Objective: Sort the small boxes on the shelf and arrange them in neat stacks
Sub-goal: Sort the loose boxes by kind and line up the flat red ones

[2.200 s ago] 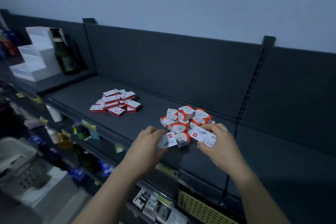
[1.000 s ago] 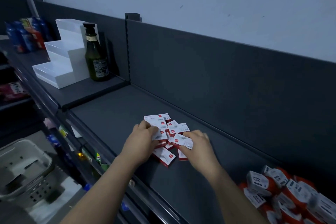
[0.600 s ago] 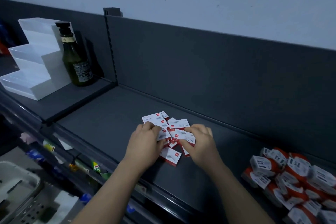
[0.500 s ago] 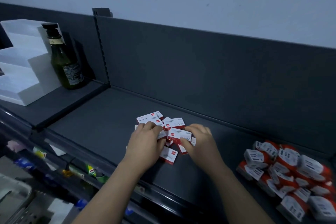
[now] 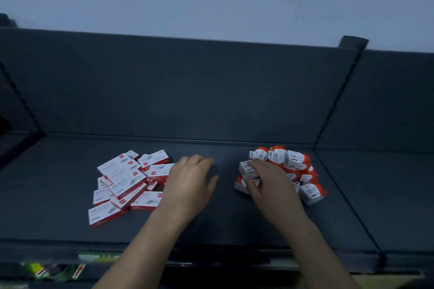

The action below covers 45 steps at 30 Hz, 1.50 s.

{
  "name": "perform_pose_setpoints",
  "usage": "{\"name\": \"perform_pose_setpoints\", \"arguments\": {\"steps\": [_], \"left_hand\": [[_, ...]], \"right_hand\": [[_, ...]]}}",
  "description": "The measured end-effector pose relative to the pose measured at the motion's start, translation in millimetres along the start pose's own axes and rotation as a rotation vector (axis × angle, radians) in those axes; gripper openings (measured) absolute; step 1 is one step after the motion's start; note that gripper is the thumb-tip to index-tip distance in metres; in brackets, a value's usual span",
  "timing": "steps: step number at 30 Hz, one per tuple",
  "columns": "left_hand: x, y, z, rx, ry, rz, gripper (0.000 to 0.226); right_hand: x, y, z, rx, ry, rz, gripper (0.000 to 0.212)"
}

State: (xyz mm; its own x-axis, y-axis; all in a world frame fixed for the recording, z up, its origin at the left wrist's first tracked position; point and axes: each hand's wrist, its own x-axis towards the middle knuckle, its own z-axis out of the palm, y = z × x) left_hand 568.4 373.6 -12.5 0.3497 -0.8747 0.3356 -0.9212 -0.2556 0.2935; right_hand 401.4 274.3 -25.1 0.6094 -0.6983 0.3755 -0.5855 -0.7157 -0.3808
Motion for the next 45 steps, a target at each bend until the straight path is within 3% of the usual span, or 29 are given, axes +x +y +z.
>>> {"name": "perform_pose_setpoints", "arguments": {"steps": [6,11,26,45], "left_hand": [[17.2,77.2,21.8,-0.066,-0.036,0.174,0.034],[30.0,164.1,50.3,-0.124,-0.094,0.301,0.041],[52.7,400.9,140.4,-0.158,-0.220,0.522,0.047],[187.3,574.1,236.7,-0.183,-0.250,0.650,0.045]], "right_hand": [[-42.4,62.1,-51.4,-0.098,0.051,0.179,0.039],[-84.5,126.8,-101.1,-0.154,0.099,0.319,0.042],[-184.9,319.8,-235.5,-0.290,0.146,0.526,0.040],[-155.8,504.3,-308.1,-0.272,0.202,0.744,0.045]]}}
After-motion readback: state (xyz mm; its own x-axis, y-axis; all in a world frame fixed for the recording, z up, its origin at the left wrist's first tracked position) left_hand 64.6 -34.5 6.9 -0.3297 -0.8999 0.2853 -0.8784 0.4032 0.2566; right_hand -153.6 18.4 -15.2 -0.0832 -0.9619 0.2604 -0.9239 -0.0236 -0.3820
